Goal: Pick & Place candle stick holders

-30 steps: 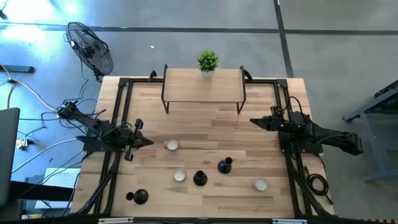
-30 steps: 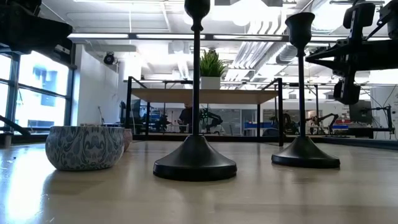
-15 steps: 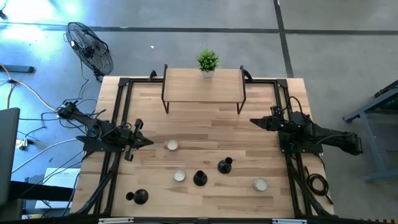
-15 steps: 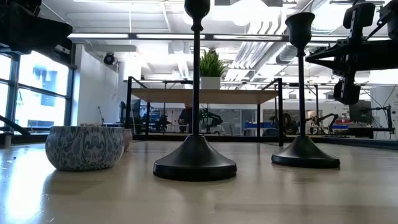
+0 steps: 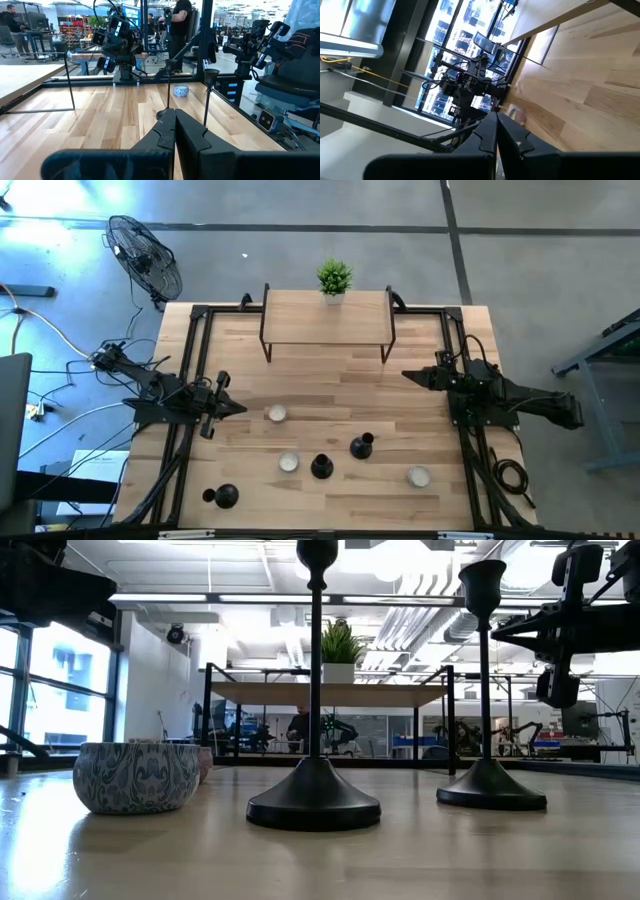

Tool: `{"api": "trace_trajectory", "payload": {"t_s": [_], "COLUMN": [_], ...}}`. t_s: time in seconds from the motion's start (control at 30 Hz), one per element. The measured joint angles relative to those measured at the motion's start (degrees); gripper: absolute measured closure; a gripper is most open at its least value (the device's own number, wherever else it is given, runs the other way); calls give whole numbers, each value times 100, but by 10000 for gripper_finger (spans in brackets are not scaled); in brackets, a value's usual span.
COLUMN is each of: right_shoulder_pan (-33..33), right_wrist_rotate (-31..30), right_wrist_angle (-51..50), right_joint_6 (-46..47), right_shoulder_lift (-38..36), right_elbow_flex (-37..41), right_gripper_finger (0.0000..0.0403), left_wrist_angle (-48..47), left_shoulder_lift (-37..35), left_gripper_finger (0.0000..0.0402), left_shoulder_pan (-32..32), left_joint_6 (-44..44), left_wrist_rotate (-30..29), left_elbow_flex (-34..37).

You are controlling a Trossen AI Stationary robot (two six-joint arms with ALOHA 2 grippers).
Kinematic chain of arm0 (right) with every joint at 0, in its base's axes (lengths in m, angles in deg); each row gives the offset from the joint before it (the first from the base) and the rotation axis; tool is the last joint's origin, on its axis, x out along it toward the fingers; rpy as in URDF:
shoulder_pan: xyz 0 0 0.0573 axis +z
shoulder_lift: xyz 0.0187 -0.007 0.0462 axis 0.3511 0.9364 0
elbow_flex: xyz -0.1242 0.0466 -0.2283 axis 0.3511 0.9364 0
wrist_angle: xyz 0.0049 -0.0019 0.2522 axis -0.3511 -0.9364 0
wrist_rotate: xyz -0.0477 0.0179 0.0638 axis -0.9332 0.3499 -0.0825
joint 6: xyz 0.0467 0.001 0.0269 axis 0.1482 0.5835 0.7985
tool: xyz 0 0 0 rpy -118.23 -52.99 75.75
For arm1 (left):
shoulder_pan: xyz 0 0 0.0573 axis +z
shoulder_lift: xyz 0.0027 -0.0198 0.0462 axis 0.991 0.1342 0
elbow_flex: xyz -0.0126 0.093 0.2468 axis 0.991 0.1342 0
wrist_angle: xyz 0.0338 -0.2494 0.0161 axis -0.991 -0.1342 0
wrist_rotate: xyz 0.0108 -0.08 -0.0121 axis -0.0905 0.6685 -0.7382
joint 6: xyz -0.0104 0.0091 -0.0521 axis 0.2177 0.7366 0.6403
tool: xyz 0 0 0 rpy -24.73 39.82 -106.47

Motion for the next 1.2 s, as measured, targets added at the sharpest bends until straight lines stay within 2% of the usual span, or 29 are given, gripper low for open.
{"api": "trace_trajectory", "payload": {"t_s": [0.37,0.63,0.8,1.2], "right_shoulder_pan": [-1,0,-2,-1], "right_wrist_rotate": [0,-15,-620,-426], "right_wrist_angle": [0,1,89,186], "right_joint_6": [0,-55,-537,-810], "right_shoulder_lift": [1,-1,3,7], "right_elbow_flex": [2,2,2,2], "right_gripper_finger": [398,398,398,398], "left_wrist_angle": [-4,-2,22,44], "left_shoulder_lift": [2,0,0,0], "left_gripper_finger": [401,401,401,401], "left_shoulder_pan": [1,1,1,1], "left_joint_6": [26,756,998,1218], "left_wrist_rotate": [-79,25,-341,-665], "left_elbow_flex": [1,1,-1,1]}}
